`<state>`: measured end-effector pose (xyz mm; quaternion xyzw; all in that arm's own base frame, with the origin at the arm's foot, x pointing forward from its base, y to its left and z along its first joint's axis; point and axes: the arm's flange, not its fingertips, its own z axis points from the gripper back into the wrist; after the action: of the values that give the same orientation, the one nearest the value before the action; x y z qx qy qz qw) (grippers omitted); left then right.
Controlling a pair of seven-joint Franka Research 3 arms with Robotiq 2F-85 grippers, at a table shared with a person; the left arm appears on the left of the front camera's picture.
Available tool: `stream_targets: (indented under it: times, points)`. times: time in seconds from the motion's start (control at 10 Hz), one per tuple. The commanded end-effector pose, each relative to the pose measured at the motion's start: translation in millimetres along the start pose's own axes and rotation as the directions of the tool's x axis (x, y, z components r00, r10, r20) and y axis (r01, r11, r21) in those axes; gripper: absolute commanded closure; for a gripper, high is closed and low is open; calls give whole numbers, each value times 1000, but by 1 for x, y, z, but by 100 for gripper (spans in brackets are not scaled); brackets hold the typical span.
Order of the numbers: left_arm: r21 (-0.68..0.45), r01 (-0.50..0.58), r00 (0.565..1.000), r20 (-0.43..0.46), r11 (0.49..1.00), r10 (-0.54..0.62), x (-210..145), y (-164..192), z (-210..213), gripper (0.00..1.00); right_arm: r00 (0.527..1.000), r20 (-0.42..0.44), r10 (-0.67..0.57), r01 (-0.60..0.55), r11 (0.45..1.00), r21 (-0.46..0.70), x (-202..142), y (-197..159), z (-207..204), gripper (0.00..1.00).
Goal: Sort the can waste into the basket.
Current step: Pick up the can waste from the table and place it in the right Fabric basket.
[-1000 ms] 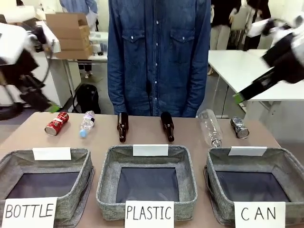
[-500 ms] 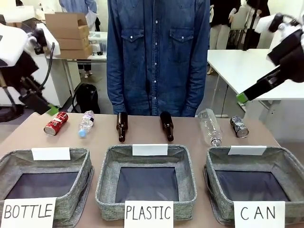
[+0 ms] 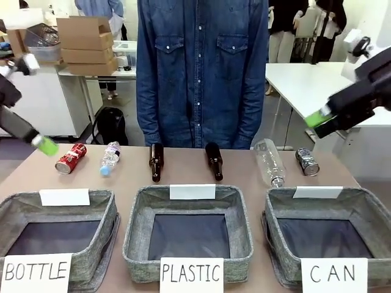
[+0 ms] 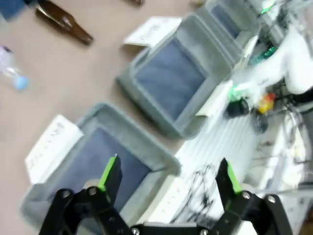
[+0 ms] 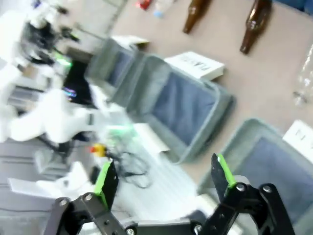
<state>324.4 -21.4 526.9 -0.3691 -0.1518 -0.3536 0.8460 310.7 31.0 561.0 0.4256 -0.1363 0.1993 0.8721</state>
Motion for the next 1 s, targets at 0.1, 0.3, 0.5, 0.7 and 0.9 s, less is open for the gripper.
stream_targets:
  times: [0.1,0.3,0.5,0.7,0.9]
  points:
    - [-373,-239,844,377,897,382,-10,32,28,0,856,82,-511,459,823,335,3,-60,33,0]
    - [-419,-227,782,460,879,421,-9,32,34,0,798,164,-579,505,792,343,-9,-86,53,0]
    - [-393,-277,753,477,877,453,-7,34,42,0,787,255,-562,462,811,360,-18,-91,72,0]
    - [-435,-273,747,466,858,474,-10,43,51,0,785,202,-585,499,791,353,-17,-108,76,0]
    - [-435,-273,747,466,858,474,-10,43,51,0,785,202,-585,499,791,353,-17,-108,76,0]
